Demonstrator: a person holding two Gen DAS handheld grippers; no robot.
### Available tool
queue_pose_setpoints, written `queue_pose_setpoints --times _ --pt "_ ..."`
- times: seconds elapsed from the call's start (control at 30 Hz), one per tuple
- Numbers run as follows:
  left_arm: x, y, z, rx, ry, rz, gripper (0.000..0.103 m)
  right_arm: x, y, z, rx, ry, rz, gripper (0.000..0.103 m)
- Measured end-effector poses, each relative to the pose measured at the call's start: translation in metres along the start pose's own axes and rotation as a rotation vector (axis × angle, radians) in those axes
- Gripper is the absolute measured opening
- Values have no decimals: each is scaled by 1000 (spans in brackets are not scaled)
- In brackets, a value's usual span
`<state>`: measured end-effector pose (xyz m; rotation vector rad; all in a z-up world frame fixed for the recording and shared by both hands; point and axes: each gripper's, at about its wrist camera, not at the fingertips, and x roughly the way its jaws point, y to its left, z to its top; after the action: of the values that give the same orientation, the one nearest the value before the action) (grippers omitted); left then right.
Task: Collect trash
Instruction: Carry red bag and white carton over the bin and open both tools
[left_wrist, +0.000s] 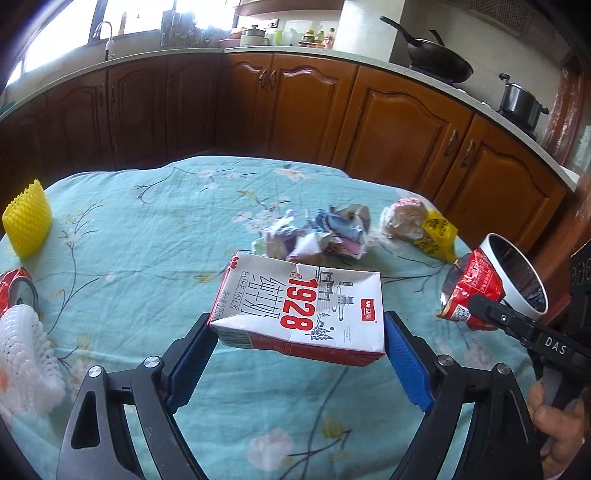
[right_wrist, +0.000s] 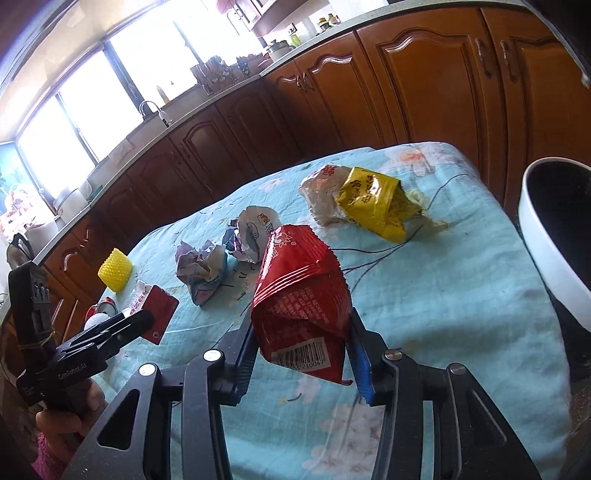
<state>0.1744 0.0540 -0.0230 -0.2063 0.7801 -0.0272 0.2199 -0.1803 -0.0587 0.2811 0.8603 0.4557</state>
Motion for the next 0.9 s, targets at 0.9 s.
queue_pose_setpoints --times 0.9 --pt "20 -139 4 202 36 -236 88 -123 -104 -10 133 -167 -165 45"
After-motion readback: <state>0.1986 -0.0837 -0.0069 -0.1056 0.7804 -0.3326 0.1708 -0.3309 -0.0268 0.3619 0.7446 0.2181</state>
